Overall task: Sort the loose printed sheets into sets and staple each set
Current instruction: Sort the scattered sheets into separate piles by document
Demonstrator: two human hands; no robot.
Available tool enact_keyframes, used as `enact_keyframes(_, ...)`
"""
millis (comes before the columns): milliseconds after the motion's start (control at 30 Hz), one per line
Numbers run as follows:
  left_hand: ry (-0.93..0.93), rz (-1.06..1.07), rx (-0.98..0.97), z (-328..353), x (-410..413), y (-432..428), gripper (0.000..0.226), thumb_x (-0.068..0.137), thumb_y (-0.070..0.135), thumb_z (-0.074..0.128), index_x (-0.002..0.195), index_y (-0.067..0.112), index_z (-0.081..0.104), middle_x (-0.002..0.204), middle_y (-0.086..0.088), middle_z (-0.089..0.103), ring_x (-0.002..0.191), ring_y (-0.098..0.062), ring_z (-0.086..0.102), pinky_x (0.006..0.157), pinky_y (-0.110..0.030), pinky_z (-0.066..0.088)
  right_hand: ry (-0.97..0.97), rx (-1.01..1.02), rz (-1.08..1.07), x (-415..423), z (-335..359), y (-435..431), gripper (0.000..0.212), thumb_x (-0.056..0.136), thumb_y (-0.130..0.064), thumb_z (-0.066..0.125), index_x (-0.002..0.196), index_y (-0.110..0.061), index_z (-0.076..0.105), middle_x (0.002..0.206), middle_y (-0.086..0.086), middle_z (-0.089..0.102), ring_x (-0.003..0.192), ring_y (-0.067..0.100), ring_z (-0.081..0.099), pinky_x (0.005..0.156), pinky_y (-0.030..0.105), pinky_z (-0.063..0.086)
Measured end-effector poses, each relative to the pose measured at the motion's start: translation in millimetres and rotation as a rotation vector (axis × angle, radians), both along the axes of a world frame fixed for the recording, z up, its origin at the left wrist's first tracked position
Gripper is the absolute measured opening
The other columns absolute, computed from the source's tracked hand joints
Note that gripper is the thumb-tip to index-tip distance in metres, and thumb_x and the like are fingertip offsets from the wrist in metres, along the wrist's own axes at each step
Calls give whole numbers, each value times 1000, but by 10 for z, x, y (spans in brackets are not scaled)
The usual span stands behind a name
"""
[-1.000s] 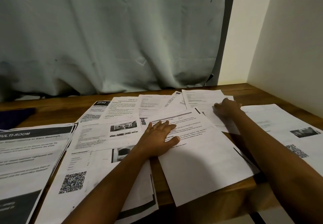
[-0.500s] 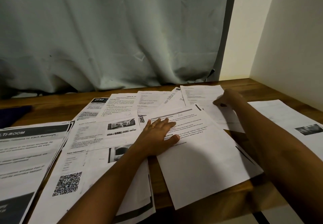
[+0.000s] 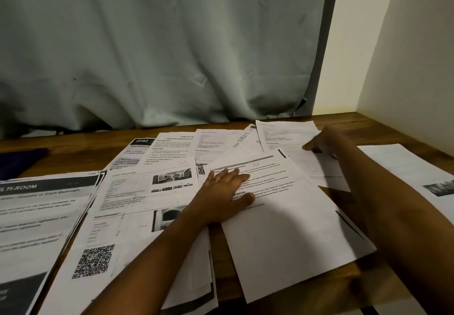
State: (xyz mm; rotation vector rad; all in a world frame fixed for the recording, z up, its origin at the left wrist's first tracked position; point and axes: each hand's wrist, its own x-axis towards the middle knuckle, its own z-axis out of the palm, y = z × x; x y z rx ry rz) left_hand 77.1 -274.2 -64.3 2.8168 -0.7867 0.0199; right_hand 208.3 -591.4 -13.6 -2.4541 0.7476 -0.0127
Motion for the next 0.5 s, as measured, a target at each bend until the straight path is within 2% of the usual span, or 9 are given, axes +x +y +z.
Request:
enact_keyframes(267,-15,0,3,-4,-1,5,63,94,60,28,150,33,16,159,3,9,147,-17,2,119,-41,-4,-71,-6,-10,-76,20,-14,56,75,-31,78,111,4,55,87,13,54,83,27,51,73,34,42)
enact_keyframes(333,-14,1,0,-10,0,5,63,94,60,28,150,33,16,159,3,9,147,-17,2,119,-42,-3,-186,33,10,-83,22,-71,44,75,-23,76,107,-1,58,80,8,53,74,23,50,64,32,42)
enact_keyframes(433,-14,2,2,-18,12,6,63,94,61,27,150,34,15,159,4,8,147,-17,2,119,-42,-4,-371,161,9,-98,96,-135,32,79,-13,68,109,-5,60,85,7,51,79,22,47,71,32,39)
enact_keyframes(500,-15,3,2,-21,12,9,63,94,61,27,150,34,15,159,4,8,147,-17,1,119,-41,-4,-465,135,12,-131,213,-114,15,83,-10,65,95,-9,57,88,10,49,74,21,45,71,30,35)
